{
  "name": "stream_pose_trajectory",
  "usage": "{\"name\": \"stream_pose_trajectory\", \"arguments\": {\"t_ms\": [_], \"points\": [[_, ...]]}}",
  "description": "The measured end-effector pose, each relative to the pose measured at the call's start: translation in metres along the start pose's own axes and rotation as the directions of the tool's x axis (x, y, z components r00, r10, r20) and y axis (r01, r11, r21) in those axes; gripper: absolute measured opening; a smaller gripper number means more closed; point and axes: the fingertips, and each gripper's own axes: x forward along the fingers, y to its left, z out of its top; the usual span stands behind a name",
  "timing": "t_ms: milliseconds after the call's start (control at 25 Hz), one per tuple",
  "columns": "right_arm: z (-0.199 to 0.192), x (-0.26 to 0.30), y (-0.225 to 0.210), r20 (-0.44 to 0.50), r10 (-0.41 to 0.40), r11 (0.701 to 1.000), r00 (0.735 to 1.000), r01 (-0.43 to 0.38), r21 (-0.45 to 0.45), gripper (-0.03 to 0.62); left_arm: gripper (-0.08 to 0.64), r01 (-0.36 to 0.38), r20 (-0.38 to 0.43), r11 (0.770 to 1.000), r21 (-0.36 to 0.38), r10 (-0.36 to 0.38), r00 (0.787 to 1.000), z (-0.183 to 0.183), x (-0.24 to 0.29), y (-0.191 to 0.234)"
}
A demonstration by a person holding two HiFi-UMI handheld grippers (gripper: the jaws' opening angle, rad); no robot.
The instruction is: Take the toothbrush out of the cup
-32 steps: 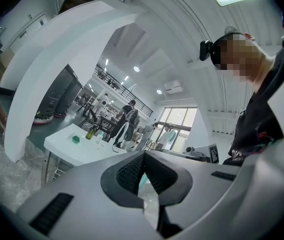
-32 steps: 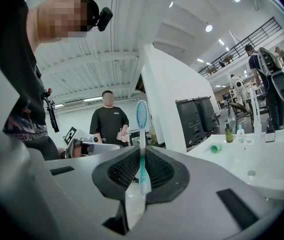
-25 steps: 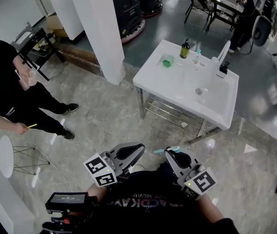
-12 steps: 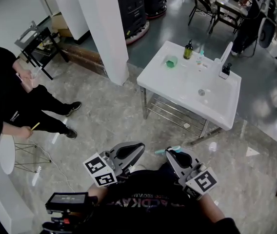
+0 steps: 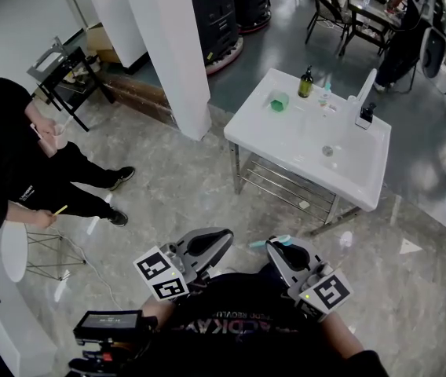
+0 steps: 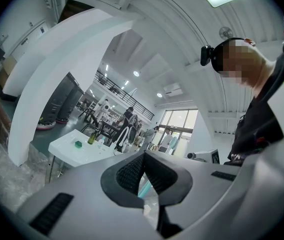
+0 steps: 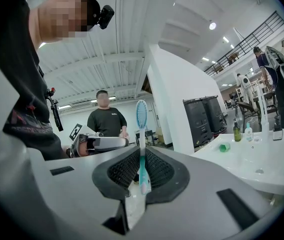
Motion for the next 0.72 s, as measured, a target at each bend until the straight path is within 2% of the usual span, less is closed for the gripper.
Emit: {"name": "stream_pose_trajectory", "arguments": {"t_ms": [720], "points": [[-0.0098,0.0035,0.0069,-0.008,0.015,1.0,1.0,-0.015,0.01,0.043,0.006,-0.01,-0.005,1.0,-0.023,0.01,1.0,-0.01,-0.0081,0.0027]]}}
